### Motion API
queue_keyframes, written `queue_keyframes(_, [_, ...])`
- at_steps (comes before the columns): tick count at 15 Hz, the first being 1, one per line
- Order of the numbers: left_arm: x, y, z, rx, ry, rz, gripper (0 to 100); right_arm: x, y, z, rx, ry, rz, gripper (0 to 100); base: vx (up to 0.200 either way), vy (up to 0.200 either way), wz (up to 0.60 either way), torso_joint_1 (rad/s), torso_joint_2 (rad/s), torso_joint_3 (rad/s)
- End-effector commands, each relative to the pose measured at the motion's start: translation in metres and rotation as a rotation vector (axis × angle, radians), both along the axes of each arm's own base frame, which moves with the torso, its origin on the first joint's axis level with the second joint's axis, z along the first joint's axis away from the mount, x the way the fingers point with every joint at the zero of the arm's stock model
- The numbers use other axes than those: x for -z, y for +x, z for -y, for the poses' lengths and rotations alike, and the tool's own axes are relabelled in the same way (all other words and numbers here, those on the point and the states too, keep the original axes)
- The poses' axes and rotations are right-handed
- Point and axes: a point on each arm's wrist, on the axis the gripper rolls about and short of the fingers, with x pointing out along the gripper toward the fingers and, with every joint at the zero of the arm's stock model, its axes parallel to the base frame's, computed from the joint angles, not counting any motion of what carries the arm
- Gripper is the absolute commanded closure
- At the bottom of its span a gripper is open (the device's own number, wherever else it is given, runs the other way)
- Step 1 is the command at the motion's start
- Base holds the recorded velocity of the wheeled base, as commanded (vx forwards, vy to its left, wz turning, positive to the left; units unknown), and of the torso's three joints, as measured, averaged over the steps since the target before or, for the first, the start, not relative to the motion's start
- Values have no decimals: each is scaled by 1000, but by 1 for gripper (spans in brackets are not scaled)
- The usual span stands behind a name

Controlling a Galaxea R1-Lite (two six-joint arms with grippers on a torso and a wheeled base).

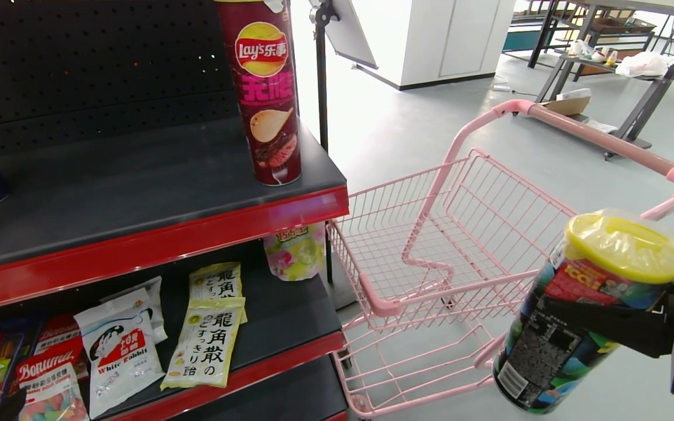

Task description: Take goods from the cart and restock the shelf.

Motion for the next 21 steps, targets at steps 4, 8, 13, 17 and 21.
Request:
queue_keyframes(4, [-2,2,1,2,5,-4,0,0,7,-3,0,-5,-10,100,0,0,0,137,-393,-243])
queue_keyframes(8, [-21,11,2,7,52,12,0,-2,10,-5,4,-5,-9,100,0,0,0,207,-551,-343])
queue_keyframes(13, [-26,16,3,5,77,9,0,-13,30,-11,17,-13,7,100,0,0,0,233,-580,-342])
queue_keyframes(17, [-25,15,3,3,77,9,0,-12,34,-12,9,-43,21,100,-200,-100,0,112,-248,-150])
queue_keyframes(21, [-25,15,3,11,77,11,0,-13,34,-12,13,-44,23,100,-100,0,300,6,-18,-5])
